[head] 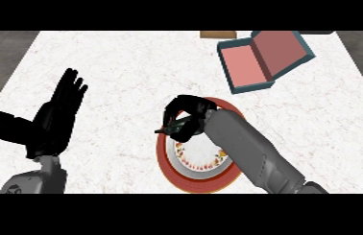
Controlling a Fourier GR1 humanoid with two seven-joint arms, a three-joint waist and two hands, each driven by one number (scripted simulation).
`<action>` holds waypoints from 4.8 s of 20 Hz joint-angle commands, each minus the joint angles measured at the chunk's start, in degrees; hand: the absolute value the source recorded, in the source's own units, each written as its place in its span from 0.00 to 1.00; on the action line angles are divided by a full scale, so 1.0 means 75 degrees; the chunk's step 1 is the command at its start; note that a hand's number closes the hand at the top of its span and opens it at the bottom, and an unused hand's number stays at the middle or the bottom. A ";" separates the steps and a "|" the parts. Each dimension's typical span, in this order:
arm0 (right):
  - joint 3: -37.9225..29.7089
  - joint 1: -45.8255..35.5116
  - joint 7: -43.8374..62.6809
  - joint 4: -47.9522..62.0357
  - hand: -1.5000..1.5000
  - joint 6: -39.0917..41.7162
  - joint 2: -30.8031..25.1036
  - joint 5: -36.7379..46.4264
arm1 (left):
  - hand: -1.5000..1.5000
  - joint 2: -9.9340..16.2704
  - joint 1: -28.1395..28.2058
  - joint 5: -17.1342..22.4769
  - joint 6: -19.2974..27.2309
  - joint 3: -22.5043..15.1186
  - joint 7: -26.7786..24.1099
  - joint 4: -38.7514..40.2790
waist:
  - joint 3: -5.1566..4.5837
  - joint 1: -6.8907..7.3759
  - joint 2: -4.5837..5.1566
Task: Pick the eggplant from the plate and place it in the cardboard box
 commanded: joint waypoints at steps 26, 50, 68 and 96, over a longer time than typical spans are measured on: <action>0.2280 -0.4158 0.6772 -0.1279 1.00 -0.5833 0.0070 0.1906 | 0.50 -0.0526 -0.0503 -0.0473 0.0113 -0.0598 -0.0265 0.0661 | -0.0015 0.0648 0.0071; 0.0959 -0.4943 0.7510 0.1726 1.00 -0.7005 -0.0530 0.3579 | 0.50 -0.0072 0.0307 -0.0093 -0.0208 0.0047 -0.0400 0.0129 | -0.0005 0.0045 0.0044; 0.0131 -0.3632 0.4999 0.3940 0.00 -0.4032 -0.1595 0.3199 | 0.50 -0.0198 -0.0149 -0.0211 -0.0078 -0.0097 -0.0162 0.0130 | -0.0002 0.0210 0.0209; -0.4376 -0.1593 0.0149 -0.0176 0.00 -0.9009 -0.2416 -0.0516 | 0.50 -0.0256 0.0005 -0.0228 0.0148 -0.0072 0.0370 -0.0347 | 0.0017 -0.0080 0.0015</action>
